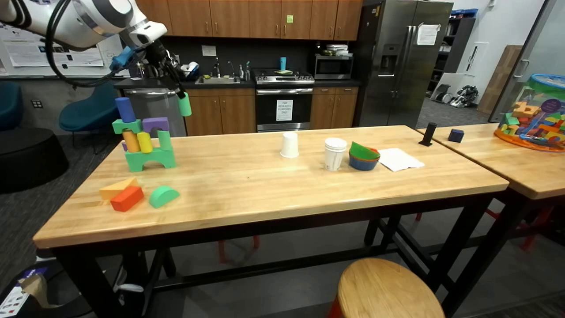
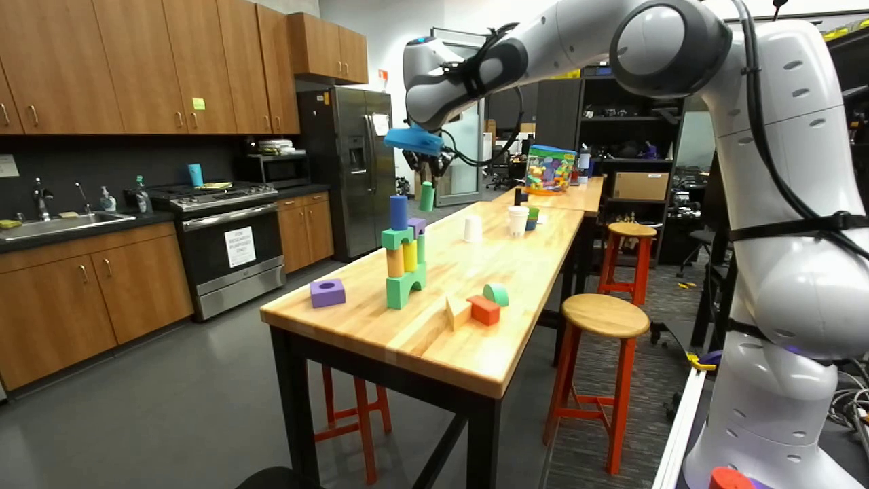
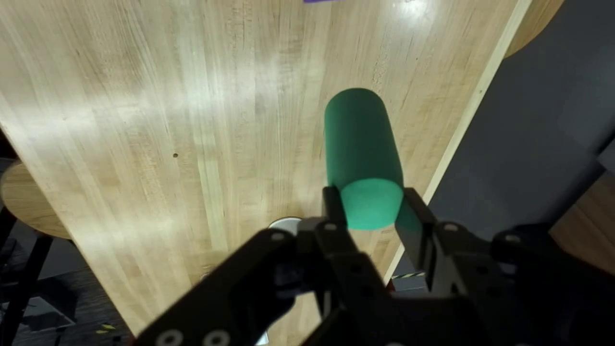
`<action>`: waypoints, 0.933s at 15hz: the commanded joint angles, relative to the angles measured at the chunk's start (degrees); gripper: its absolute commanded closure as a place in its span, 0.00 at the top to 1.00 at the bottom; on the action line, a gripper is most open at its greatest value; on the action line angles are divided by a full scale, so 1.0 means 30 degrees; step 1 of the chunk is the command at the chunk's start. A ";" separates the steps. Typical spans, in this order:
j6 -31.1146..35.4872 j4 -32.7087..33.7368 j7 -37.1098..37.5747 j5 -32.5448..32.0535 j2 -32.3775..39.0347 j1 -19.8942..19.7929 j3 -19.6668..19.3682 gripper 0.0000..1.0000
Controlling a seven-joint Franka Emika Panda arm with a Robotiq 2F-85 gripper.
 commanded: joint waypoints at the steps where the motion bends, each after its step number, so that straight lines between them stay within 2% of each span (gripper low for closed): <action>1: -0.0276 -0.0601 -0.0786 -0.0011 -0.0808 0.0136 0.0409 0.08; 8: -0.1305 -0.1007 -0.3388 -0.0147 -0.1131 0.0191 0.0911 0.08; 14: -0.2085 -0.0841 -0.4581 -0.0398 -0.1237 0.0258 0.0969 0.08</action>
